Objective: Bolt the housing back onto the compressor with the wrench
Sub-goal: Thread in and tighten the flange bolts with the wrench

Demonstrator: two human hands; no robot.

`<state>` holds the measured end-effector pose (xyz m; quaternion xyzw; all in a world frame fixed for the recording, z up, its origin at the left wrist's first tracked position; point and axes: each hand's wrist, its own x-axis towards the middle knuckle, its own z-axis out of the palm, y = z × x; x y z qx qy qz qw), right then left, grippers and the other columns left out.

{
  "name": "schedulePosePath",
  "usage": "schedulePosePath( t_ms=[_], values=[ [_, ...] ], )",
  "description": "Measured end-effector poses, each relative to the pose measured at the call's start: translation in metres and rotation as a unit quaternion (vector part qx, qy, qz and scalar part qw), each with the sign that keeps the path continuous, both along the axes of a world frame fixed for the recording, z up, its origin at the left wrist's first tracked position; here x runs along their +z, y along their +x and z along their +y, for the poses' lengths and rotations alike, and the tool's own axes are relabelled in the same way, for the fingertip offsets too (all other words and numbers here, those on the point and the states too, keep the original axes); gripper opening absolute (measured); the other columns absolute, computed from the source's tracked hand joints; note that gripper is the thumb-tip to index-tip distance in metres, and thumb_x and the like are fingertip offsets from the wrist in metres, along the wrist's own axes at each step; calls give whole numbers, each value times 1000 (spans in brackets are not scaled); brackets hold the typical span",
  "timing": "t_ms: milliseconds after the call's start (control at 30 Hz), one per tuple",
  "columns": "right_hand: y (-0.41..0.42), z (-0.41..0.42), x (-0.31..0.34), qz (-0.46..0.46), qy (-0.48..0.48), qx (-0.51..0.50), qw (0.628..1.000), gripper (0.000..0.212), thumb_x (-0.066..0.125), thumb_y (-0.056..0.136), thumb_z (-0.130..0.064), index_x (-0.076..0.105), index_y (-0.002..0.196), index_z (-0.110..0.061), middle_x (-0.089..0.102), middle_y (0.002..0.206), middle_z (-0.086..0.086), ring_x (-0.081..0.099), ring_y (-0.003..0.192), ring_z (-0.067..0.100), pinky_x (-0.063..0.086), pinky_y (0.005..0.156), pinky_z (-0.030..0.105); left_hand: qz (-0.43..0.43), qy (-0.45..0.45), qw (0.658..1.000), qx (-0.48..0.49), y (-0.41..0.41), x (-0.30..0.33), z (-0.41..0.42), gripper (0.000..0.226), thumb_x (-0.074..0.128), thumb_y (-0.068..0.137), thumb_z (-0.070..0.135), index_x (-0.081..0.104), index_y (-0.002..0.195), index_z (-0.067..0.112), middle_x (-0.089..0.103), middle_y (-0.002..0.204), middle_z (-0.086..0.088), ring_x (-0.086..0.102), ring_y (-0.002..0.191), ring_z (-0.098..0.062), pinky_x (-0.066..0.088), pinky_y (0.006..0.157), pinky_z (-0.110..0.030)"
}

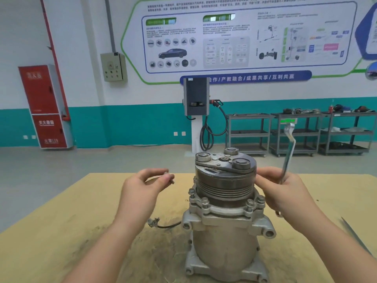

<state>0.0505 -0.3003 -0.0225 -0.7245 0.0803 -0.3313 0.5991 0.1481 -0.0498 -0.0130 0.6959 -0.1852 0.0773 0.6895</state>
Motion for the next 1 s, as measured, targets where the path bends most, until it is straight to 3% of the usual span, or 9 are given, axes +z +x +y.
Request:
schedulePosePath(
  t_ms=[100,233,400,533,667,767,833,933,1000],
  values=[
    [1,1,-3,-17,63,24,998,10,68,85,-20,76,86,-25,43,40,-8,21,36,10,16,42,19,17,-13,994,-106,11,24,-35,4,59,97,3,60,98,7,74,95,-10,73,77,-13,55,68,-17],
    [1,4,-3,-10,103,29,994,22,71,71,-27,78,89,-16,26,41,-2,16,37,11,14,39,16,-6,123,972,-202,27,29,-61,15,53,99,1,53,102,15,73,90,0,64,74,-15,52,67,-30],
    [-5,10,7,-11,108,28,994,38,74,65,-35,77,102,-26,28,41,-3,15,39,10,15,38,18,1,88,969,-231,27,15,-65,18,48,103,6,55,115,18,74,86,20,69,77,3,57,73,-23],
    [-17,12,22,-29,103,-32,994,47,73,67,-50,74,104,-21,50,58,27,22,38,10,21,44,20,-8,59,982,-180,17,6,-63,14,45,105,12,54,108,23,72,99,6,70,88,-6,59,83,-36],
    [-39,32,24,-24,72,-126,989,59,68,57,-68,71,100,-26,52,48,-15,35,37,4,28,44,18,-35,63,995,-76,4,2,-57,11,43,106,19,50,100,24,68,101,-1,66,95,-19,56,81,-38],
    [-62,66,5,-20,42,-155,987,77,70,43,-74,64,110,-38,65,101,-23,60,83,0,47,68,29,-73,76,993,59,-12,0,-56,15,40,106,20,44,92,23,59,88,4,56,79,-7,43,58,-11],
    [-73,89,-11,3,19,-123,992,101,74,33,-73,55,126,-41,58,120,-19,55,107,3,41,83,28,-76,47,988,129,-27,-4,-56,12,40,106,16,42,95,17,53,81,8,50,72,-2,39,56,-6],
    [-74,110,-27,30,14,-68,997,135,77,19,-70,43,143,-30,53,135,-9,48,113,2,36,90,27,-58,3,982,179,-49,-8,-52,11,41,105,14,41,95,16,53,78,8,50,68,-1,38,55,-6],
    [-70,114,-28,41,42,-53,997,132,80,24,-64,43,144,-23,54,138,-5,50,111,4,38,90,27,-39,-20,981,187,-53,-10,-41,15,41,105,15,40,91,20,58,81,9,54,73,-1,39,55,-9]
  ],
)
